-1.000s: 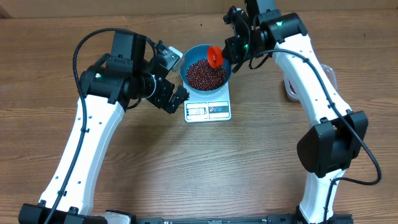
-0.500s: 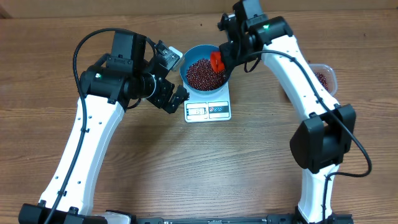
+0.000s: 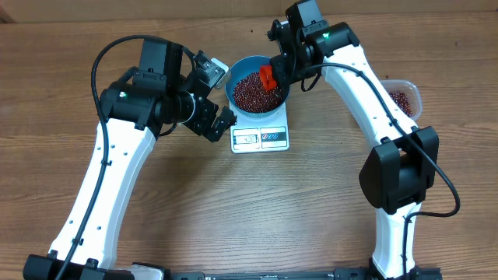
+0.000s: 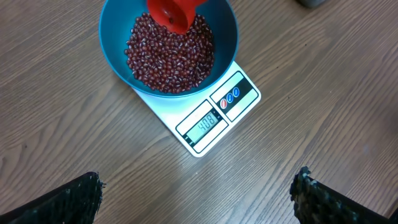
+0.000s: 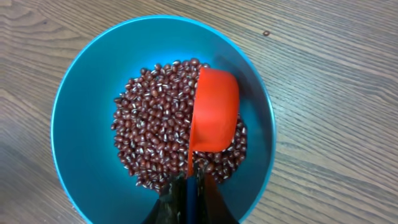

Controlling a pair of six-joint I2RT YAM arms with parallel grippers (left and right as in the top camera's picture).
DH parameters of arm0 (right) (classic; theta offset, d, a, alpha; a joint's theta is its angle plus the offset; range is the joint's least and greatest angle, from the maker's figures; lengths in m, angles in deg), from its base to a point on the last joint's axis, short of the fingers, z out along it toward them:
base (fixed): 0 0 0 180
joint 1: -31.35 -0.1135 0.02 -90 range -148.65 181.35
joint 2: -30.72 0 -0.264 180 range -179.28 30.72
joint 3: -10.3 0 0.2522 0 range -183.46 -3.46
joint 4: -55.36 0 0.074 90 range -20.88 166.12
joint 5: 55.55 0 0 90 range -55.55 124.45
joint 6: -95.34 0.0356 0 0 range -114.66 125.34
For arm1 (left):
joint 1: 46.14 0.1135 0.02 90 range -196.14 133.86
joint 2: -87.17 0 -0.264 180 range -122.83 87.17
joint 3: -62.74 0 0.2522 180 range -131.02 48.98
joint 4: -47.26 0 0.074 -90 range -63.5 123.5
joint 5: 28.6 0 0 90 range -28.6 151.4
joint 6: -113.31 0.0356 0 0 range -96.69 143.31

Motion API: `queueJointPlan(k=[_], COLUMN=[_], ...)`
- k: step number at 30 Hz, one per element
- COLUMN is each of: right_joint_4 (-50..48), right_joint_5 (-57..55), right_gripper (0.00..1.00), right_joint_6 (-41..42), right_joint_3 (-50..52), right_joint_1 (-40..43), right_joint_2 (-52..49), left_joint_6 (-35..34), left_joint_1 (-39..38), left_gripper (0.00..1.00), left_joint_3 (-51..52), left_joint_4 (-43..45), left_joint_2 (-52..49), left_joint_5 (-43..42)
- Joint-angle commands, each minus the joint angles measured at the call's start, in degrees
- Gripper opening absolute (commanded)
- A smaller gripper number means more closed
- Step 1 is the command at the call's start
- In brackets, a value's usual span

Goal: Scoop item into bowl and weigh 150g on scale
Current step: 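Hold the scoop over the bowl and shake out small amounts of beans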

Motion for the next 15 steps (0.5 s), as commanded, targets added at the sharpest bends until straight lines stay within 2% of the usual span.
queueJointPlan(k=[1, 15], right_joint_4=[0.0, 1.6], right_joint_5=[1.9, 6.8], right_gripper=[0.04, 0.04], right_joint_6=[0.2, 0.2], right_joint_3=[-1.4, -1.6], right_joint_1=[-0.1, 3.0], right_joint_2=[-1.0, 2.1], left_joint_6=[1.1, 1.1], left_joint_1=[0.2, 0.2], left_gripper=[1.00, 1.00], left_joint_3=[0.3, 0.3], left_joint_4=[-0.2, -0.2], left_joint_2=[1.2, 1.2], left_joint_5=[0.2, 0.2])
